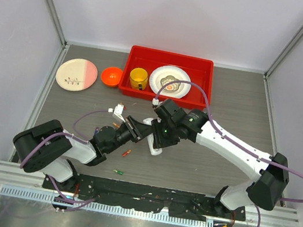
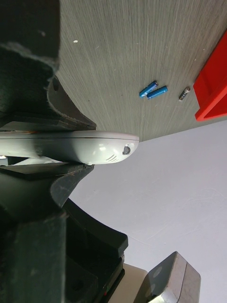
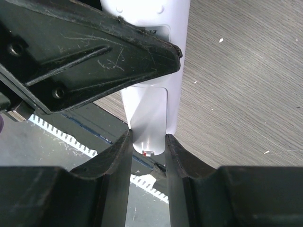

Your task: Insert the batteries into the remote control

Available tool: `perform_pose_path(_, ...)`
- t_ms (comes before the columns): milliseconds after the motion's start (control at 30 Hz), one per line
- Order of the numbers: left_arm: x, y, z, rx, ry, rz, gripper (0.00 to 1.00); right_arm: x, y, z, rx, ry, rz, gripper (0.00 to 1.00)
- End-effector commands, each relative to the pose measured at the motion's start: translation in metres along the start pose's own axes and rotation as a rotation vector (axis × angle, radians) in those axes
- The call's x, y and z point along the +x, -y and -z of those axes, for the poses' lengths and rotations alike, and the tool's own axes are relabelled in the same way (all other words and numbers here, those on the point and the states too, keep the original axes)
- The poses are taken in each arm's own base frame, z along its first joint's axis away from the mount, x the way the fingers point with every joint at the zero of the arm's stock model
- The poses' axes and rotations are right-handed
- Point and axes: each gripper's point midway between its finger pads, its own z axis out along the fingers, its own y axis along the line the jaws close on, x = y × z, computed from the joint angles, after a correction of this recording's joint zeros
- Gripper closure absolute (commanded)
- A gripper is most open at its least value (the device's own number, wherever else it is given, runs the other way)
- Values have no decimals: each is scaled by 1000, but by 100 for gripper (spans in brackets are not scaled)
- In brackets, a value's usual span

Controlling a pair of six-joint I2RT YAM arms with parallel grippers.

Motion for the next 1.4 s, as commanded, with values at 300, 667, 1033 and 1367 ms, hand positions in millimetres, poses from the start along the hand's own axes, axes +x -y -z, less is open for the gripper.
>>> perform_pose_path(300,-14,82,2,293,44,50,100,-26,0,-8,30,96,-1,78)
perform_pose_path(667,-13,82,3,292,43,51,100,-30,0,-4,30,115,1,61)
perform_pose_path(1033,-12,77,1,279,41,48,100,-31,0,3,24,129,-1,54)
perform_pose_path(1367,-9,69,0,258,36,44,100,-45,-26,28,-96,180,-25,45)
